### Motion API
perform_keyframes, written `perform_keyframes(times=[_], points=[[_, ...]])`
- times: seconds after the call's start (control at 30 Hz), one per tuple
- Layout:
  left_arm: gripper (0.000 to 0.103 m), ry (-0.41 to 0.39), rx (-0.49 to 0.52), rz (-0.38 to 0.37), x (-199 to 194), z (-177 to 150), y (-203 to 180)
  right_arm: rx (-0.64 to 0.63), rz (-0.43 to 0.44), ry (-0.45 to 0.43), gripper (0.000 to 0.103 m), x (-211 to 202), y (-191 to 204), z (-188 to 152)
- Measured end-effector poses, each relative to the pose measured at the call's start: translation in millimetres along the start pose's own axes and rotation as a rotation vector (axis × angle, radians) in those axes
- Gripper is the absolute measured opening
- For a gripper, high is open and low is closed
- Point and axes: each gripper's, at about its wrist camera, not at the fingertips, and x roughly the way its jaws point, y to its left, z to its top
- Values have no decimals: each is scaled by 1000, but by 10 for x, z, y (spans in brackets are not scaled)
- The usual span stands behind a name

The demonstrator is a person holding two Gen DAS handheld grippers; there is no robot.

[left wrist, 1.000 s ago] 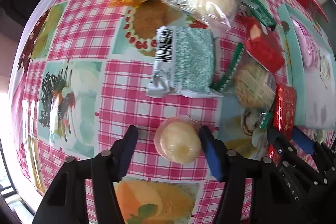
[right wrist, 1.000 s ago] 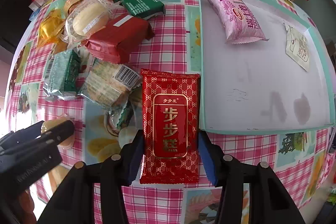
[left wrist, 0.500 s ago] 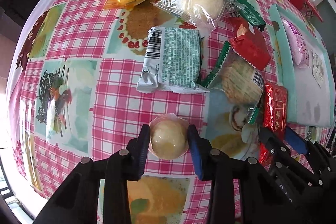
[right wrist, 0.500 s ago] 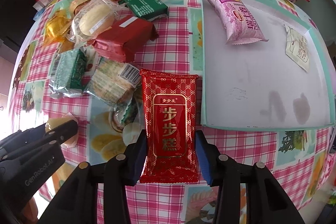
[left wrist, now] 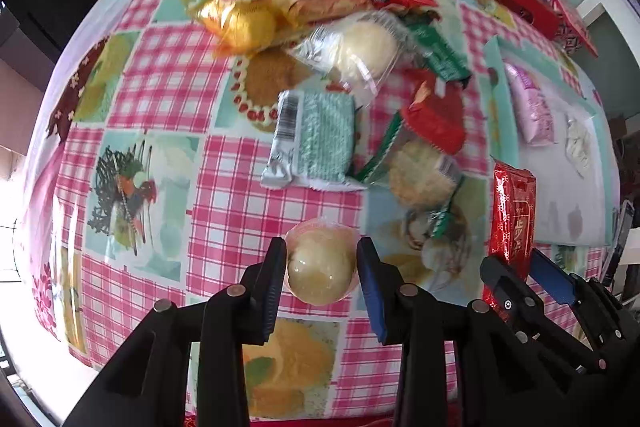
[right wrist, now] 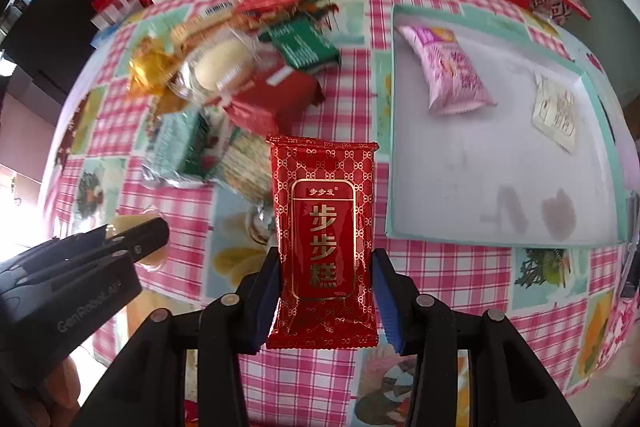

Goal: Organize snacks

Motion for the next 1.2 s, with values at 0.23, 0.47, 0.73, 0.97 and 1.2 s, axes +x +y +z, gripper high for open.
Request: perform_keyframes(times=[0.23,0.47,0.73,0.97,1.2], points=[[38,-30,22,-23,-204,147,-246,21,8,-32,47,-212,-214,123],[38,-47,96,-58,-306,309,-769,88,-19,-60,47,-284,-720,307],[38,-28,205,-93,-200,385,-1481,186,-103,-54,47,-213,-1478,472],[38,16,247,-95,93,408,-1838,266,-165,-21,47,-1,-2131,434],[38,53,278,-97,358,426,-2094,317,-199,8,47,168,-2584,441]])
